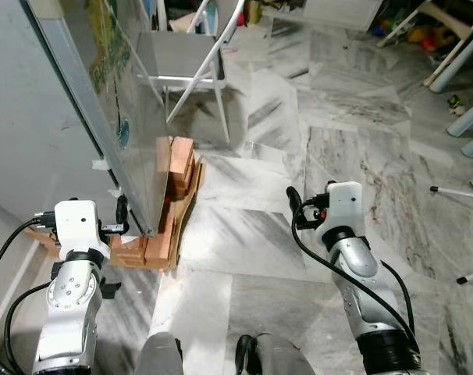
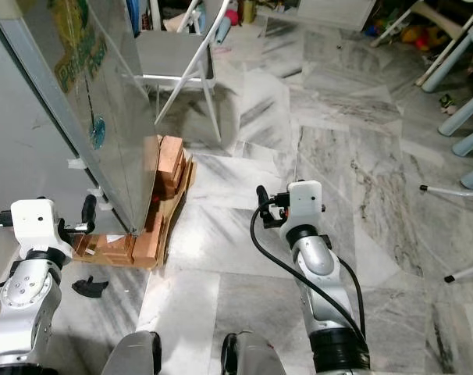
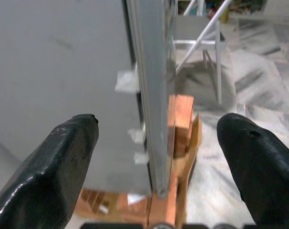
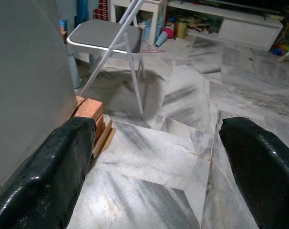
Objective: Restocking fridge
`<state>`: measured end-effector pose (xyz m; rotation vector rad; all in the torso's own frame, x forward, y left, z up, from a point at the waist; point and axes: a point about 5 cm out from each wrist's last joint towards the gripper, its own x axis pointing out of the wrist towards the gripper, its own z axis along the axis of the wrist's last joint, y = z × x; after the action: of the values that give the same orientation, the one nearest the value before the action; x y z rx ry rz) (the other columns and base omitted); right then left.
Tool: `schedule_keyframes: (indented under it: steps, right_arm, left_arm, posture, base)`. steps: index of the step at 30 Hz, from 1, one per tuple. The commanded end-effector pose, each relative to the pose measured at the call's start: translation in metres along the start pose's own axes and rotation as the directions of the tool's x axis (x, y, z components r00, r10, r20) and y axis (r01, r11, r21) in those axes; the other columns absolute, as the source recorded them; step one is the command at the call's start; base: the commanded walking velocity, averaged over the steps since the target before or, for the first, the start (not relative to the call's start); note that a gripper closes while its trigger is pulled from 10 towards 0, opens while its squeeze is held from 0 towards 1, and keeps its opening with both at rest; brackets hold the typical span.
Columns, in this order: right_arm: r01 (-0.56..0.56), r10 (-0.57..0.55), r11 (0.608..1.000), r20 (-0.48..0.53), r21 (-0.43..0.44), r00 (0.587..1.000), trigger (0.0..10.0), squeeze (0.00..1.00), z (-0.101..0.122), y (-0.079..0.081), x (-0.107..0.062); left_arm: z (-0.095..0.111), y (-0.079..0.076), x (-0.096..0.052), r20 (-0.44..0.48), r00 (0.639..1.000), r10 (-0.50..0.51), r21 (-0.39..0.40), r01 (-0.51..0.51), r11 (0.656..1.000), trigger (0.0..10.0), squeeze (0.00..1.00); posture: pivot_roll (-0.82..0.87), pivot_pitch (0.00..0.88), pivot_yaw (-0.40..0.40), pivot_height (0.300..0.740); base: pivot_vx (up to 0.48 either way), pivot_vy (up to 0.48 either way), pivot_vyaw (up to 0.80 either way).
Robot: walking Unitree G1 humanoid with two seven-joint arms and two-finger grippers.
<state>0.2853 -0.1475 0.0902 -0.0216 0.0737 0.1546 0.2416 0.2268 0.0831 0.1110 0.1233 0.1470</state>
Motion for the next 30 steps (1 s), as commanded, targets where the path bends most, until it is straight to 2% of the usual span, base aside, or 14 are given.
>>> schedule_keyframes:
  steps: [1, 8, 12, 30]
  right_arm:
    - [0.016, -0.016, 1.000, 0.002, -0.006, 1.000, 10.0, 0.00, 0.002, -0.002, -0.001]
    - [0.060, -0.059, 0.998, -0.010, 0.034, 0.998, 10.0, 0.00, -0.001, -0.008, -0.004]
    - [0.076, -0.076, 0.996, -0.018, 0.046, 0.997, 10.0, 0.00, -0.002, -0.011, -0.007]
    - [0.078, -0.077, 0.996, -0.023, 0.047, 0.997, 10.0, 0.00, -0.003, -0.012, -0.009]
  left_arm:
    - [0.002, 0.002, -0.003, 0.003, 1.000, -0.005, -0.005, 0.005, 1.000, 10.0, 0.00]
    - [0.005, -0.001, -0.012, 0.052, 0.999, 0.006, 0.029, -0.008, 1.000, 10.0, 0.00]
    - [0.003, -0.003, -0.018, 0.048, 0.999, 0.001, 0.061, -0.004, 0.998, 10.0, 0.00]
    - [0.005, -0.003, -0.019, 0.066, 0.998, -0.001, 0.078, -0.004, 0.997, 10.0, 0.00]
  posture:
    - [0.11, 0.123, -0.101, 0.740]
    - [0.11, 0.124, -0.093, 0.740]
    - [0.10, 0.118, -0.097, 0.740]
    - [0.10, 0.114, -0.100, 0.740]
  base:
    - [0.000, 0.000, 0.00]
    - [0.000, 0.000, 0.00]
    - [0.000, 0.000, 0.00]
    - [0.000, 0.000, 0.00]
